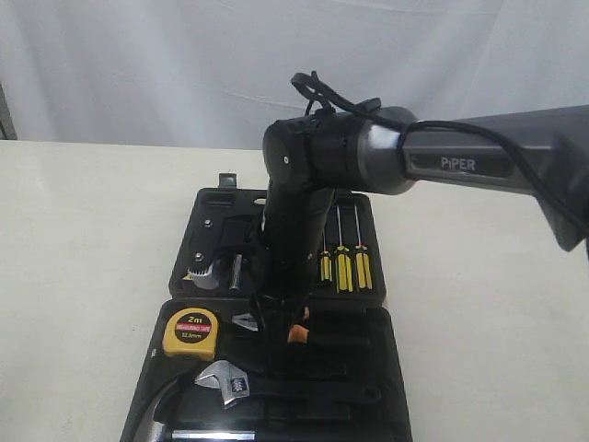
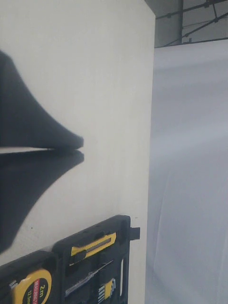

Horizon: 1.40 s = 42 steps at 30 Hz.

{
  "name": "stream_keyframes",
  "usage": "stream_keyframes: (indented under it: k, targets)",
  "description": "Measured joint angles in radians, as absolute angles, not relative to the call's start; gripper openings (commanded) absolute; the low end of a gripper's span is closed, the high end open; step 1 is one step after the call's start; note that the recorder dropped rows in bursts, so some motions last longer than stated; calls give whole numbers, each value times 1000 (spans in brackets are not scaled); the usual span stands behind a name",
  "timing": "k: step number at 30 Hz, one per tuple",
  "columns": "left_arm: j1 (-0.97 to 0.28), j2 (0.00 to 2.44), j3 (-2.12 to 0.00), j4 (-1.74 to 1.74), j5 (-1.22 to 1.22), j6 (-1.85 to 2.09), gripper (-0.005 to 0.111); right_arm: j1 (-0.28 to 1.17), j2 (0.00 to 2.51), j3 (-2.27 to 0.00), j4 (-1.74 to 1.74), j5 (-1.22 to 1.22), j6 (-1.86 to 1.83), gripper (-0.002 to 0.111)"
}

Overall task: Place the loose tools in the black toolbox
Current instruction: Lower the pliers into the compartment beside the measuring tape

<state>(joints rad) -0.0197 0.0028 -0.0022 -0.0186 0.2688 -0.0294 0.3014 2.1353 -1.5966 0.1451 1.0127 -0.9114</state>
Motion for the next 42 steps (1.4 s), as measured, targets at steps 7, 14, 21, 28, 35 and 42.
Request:
stream_keyframes:
  k: [7,14,21,28,35,42]
  targets:
    - [-20,3,-2,-19,269,-29,0,305,2141,-1597,150,1013,-911,0]
    - [-20,3,-2,-19,269,-29,0,308,2147,-1597,172,1021,-913,2]
    - [-20,3,-2,-19,269,-29,0,308,2153,-1597,185,1027,-913,51]
    - [-20,3,-2,-19,269,-29,0,308,2153,-1597,164,1028,-895,54]
    - [-20,3,-2,-19,269,-29,0,308,2153,-1597,138,1024,-866,54]
    - [-20,3,-2,-19,269,-29,0,308,2125,-1597,136,1030,-757,27]
